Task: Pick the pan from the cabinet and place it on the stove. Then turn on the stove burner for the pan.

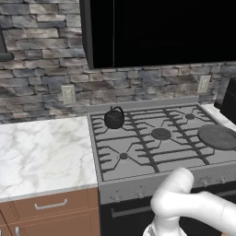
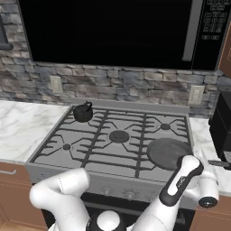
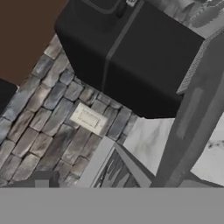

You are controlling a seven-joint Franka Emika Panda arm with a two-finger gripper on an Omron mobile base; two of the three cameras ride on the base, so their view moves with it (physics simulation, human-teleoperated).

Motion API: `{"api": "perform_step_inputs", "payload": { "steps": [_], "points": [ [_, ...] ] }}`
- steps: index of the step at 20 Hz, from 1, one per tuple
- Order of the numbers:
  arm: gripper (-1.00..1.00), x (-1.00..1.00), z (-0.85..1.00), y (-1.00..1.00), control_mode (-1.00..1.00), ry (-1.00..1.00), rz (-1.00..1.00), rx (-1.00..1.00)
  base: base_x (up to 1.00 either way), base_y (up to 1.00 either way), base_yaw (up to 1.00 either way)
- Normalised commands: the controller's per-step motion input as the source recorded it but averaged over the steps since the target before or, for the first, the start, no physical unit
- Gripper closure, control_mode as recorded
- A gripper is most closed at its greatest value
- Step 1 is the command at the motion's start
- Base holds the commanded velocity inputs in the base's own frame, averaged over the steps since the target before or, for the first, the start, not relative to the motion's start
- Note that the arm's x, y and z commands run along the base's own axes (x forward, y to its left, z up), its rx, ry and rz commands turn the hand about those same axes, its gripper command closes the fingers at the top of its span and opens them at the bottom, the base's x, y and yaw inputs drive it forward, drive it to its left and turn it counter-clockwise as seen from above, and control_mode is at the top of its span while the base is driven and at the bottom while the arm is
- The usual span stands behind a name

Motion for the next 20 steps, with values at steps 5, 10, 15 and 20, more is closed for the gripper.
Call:
{"api": "perform_step_inputs", "payload": {
  "steps": [5, 10, 15, 20],
  "points": [
    [-1.00, -0.01, 0.00, -0.01, -1.00, 0.24, -0.05, 0.00, 0.00, 0.00, 0.00],
    [-1.00, 0.00, 0.00, -0.05, -1.00, 0.23, -0.03, 0.00, 0.00, 0.00, 0.00],
    [-1.00, 0.00, 0.00, -0.05, -1.00, 0.17, -0.02, 0.00, 0.00, 0.00, 0.00],
    [-1.00, -0.03, 0.00, -0.02, -1.00, 0.02, -0.01, 0.03, 0.00, 0.00, 0.00]
  ]
}}
